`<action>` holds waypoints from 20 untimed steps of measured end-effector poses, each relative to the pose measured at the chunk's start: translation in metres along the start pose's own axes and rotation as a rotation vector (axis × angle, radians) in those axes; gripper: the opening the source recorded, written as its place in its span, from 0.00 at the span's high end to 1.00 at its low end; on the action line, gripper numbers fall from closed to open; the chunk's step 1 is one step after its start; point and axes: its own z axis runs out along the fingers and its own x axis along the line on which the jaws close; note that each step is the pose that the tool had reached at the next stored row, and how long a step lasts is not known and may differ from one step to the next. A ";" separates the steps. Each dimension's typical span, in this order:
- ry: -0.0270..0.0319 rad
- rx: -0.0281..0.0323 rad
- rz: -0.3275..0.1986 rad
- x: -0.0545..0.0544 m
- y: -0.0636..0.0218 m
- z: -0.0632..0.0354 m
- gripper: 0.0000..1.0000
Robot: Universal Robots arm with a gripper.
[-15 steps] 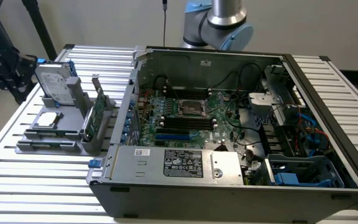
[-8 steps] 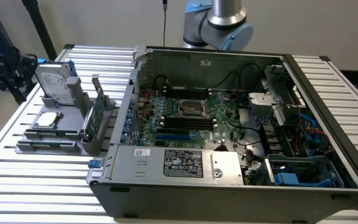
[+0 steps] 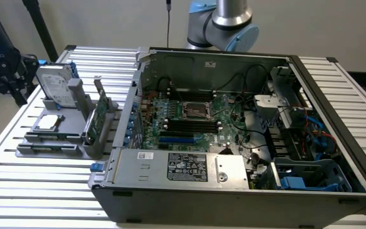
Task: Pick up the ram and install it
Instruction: 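Pick up the ram and move it above insertion slot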
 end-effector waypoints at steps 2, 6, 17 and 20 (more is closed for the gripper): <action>0.0013 -0.0002 -0.036 0.000 0.0000 0.0004 0.89; 0.0037 -0.0006 -0.109 0.000 0.0000 0.0013 0.89; 0.0104 -0.0016 -0.309 0.000 -0.0002 0.0036 0.89; 0.0123 -0.0018 -0.363 0.000 -0.0002 0.0042 0.89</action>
